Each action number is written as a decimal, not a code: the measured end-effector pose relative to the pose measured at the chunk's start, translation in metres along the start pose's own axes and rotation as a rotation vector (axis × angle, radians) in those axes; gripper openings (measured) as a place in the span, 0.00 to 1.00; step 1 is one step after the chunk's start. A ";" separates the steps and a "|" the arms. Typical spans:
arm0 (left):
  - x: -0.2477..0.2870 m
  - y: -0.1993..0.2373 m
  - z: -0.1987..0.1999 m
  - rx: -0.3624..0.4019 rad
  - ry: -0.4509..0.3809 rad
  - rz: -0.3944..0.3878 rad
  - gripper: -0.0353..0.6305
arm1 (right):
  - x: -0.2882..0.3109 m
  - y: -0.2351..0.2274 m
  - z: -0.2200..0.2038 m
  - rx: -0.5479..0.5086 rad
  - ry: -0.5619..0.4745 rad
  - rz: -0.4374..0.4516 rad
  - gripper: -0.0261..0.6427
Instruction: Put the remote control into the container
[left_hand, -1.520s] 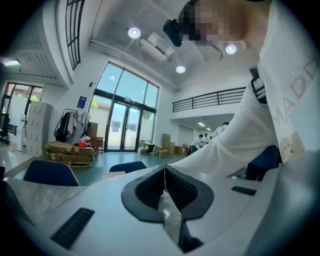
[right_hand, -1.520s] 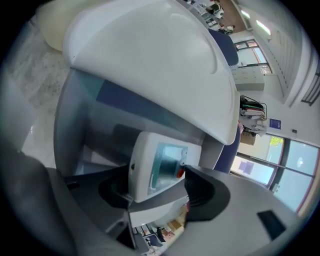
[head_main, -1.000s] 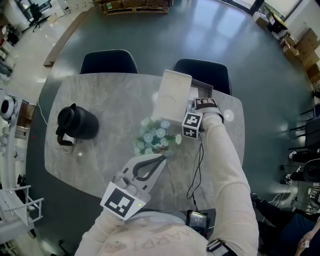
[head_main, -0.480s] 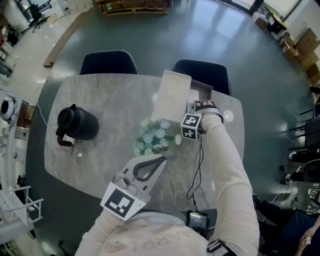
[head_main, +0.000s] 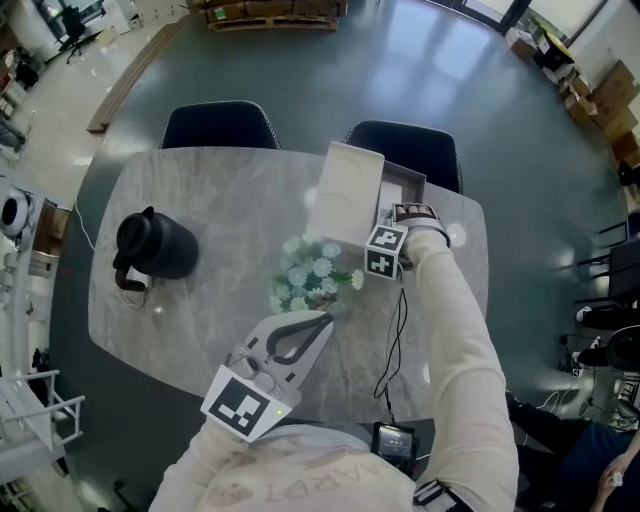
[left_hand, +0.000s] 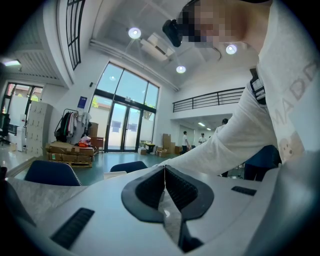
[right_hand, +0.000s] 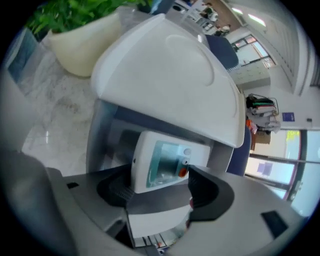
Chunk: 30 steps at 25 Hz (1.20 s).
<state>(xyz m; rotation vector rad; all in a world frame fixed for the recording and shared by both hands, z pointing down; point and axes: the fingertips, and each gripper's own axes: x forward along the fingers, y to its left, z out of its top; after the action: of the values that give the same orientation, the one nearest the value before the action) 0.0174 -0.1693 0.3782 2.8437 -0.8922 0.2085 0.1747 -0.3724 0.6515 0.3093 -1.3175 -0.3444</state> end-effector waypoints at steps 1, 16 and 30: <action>0.000 0.000 0.000 0.000 0.000 -0.001 0.07 | -0.002 0.000 0.000 0.039 -0.012 0.020 0.46; 0.000 -0.001 -0.001 0.016 0.003 -0.008 0.07 | -0.004 0.007 -0.008 0.027 0.015 0.048 0.46; 0.003 -0.002 -0.001 0.026 0.002 -0.012 0.07 | -0.008 0.003 -0.010 0.086 -0.039 0.020 0.46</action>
<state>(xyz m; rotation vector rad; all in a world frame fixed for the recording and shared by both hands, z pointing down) 0.0213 -0.1692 0.3793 2.8716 -0.8785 0.2224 0.1830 -0.3660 0.6436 0.3626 -1.3750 -0.2783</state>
